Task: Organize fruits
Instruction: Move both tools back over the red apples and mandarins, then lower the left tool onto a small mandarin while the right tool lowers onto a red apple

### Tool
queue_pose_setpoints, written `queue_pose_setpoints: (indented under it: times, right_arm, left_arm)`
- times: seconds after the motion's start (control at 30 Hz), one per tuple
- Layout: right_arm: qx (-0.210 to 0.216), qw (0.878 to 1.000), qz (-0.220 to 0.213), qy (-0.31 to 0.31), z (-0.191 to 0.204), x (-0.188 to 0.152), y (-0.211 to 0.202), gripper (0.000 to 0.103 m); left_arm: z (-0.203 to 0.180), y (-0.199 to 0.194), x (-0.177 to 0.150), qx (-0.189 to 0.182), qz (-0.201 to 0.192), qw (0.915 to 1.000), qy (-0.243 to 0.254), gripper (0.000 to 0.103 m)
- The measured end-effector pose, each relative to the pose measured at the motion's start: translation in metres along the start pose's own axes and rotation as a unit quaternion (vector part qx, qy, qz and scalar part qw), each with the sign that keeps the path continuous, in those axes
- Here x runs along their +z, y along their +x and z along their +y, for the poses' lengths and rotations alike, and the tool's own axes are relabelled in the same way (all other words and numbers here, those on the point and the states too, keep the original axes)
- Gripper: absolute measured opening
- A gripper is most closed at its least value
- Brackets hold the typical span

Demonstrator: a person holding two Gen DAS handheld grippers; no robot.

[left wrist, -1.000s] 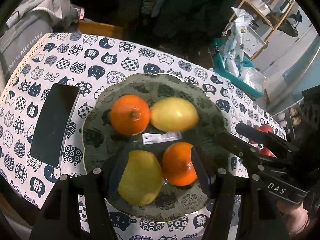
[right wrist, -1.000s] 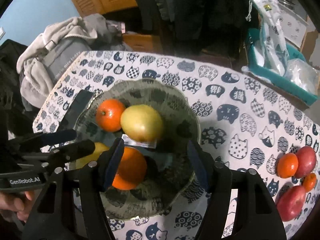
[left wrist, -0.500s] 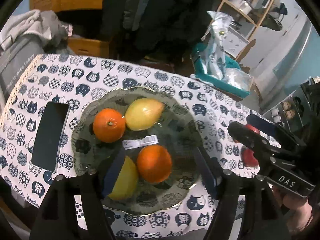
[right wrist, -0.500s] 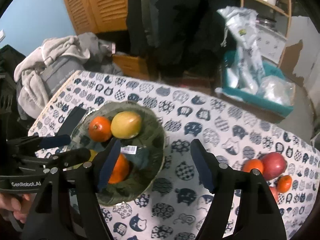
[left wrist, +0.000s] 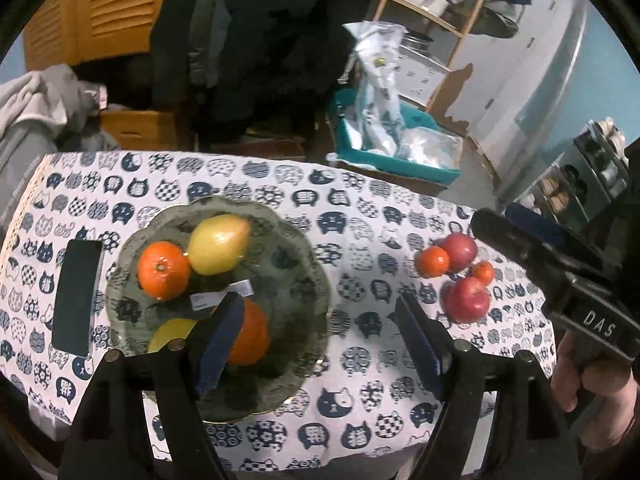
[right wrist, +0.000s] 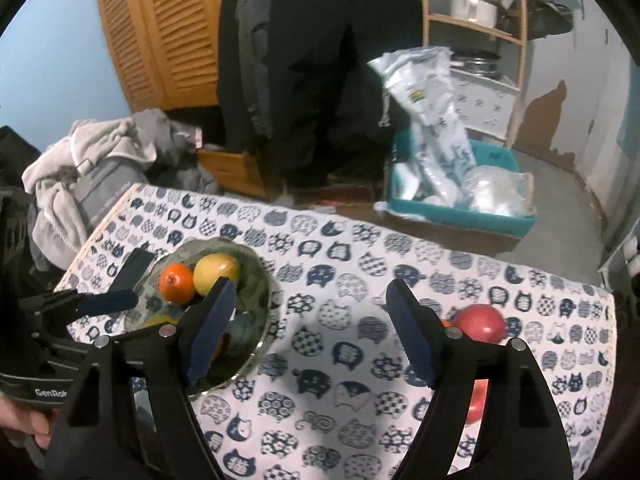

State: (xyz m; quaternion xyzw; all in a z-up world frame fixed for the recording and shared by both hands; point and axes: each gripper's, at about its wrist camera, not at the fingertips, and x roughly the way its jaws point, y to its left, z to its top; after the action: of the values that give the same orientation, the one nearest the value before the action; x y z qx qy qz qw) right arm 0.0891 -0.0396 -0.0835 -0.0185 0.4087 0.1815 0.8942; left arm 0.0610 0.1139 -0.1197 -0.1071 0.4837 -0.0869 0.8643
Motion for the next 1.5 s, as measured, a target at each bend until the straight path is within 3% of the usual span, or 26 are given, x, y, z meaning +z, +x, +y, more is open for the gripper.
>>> queue_pose_setpoints:
  times: [0.7,1.2,1.5]
  right_arm:
    - [-0.039,0.998,-0.050,0.022,-0.062,-0.014,-0.072,0.087]
    - [-0.060,0.996,-0.033,0.064,-0.118,-0.039,-0.082,0.089]
    - [-0.070,0.994,0.020,0.076,-0.139,-0.056,-0.045,0.089]
  left_arm:
    - [-0.086,-0.003,-0.005,-0.014,0.000,0.9957,0.091,0.081]
    - [-0.128,0.019,-0.007,-0.016,0.018,0.9906,0.135,0.081]
    - [-0.130,0.054,-0.011,0.001,0.046,0.9886,0.143,0.081]
